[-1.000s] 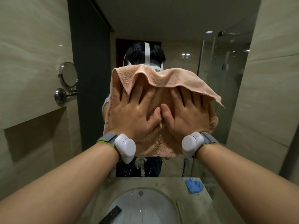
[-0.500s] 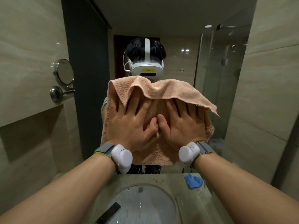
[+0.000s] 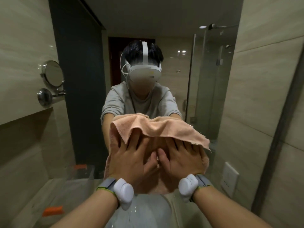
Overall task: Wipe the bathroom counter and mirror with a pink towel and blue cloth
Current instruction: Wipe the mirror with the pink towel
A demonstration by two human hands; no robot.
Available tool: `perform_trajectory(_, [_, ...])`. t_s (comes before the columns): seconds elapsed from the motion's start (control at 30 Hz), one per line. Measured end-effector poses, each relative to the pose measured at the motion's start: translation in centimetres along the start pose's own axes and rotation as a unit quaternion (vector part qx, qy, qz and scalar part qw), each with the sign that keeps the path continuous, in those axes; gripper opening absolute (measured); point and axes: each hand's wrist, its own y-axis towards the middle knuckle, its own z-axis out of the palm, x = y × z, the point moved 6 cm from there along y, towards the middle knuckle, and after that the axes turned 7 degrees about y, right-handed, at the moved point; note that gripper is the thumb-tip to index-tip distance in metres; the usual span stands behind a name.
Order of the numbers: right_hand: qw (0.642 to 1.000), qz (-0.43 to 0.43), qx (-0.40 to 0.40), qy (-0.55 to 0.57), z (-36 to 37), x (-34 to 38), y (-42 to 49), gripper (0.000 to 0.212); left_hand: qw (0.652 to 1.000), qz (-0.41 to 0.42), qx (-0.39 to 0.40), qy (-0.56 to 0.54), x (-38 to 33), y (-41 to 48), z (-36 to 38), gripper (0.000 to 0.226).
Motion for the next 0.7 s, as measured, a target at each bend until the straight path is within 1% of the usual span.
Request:
perform_trajectory(0.07, [1.0, 0.017, 0.001, -0.006, -0.9, -1.0, 2.2, 0.044, 0.999, 0.013, -0.033, -0.007, -0.7, 1.8, -1.4, 0.05])
perform_trajectory(0.13, [0.999, 0.035, -0.006, -0.013, -2.2, -2.8, 5.0, 0.049, 0.996, 0.038, -0.078, -0.011, -1.7, 5.4, -3.4, 0.053])
perform_trajectory(0.2, [0.998, 0.058, -0.033, -0.016, -3.8, -5.3, 7.8, 0.05, 0.993, 0.054, -0.107, -0.01, -3.3, 9.6, -5.2, 0.057])
perform_trajectory(0.3, [0.996, 0.074, -0.053, -0.022, -4.9, -7.3, 10.3, 0.053, 0.99, 0.043, -0.137, 0.001, -4.5, 13.2, -6.6, 0.062])
perform_trajectory(0.4, [0.996, 0.06, -0.061, -0.014, -5.1, -7.3, 10.4, 0.051, 0.987, 0.037, -0.156, 0.023, -4.7, 13.3, -6.7, 0.061])
perform_trajectory(0.57, [0.997, 0.052, -0.055, -0.002, -5.0, -7.5, 10.2, 0.048, 0.987, 0.037, -0.155, 0.031, -5.1, 13.2, -6.3, 0.057])
perform_trajectory(0.7, [0.997, 0.048, -0.052, -0.009, -4.6, -7.8, 9.3, 0.048, 0.985, 0.042, -0.164, 0.036, -5.5, 12.7, -6.0, 0.061])
